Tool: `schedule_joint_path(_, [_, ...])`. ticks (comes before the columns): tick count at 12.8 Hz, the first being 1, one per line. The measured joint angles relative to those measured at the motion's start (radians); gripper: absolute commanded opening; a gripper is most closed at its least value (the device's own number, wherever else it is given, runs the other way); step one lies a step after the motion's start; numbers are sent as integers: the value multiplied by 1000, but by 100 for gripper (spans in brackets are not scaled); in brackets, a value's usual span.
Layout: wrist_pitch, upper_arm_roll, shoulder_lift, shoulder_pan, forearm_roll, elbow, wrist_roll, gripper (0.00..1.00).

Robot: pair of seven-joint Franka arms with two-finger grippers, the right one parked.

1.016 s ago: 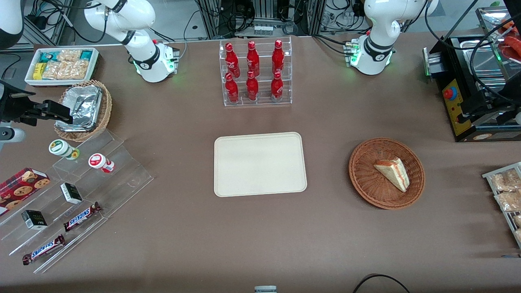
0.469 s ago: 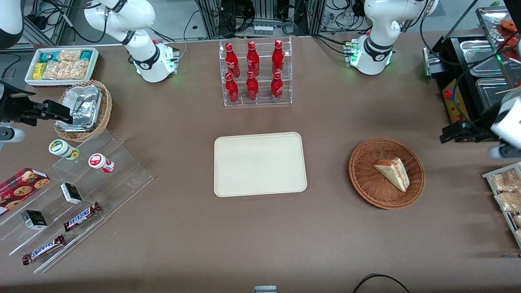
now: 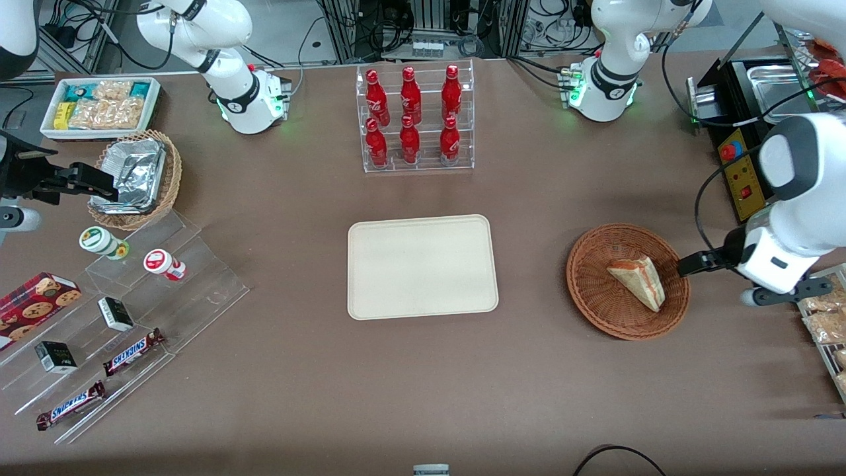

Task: Place sandwich from basket to tray
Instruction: 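Move the left gripper over the sandwich in the wicker basket, then lower the left gripper and close it on the wrapped sandwich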

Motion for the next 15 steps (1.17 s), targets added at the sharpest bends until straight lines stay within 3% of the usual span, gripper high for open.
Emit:
schedule_joint_path(9, [381,-1,-14,-13,0,-296,-285,100])
schedule_joint_path(15, [472,-2,-16,-49,0,-379,-332,100])
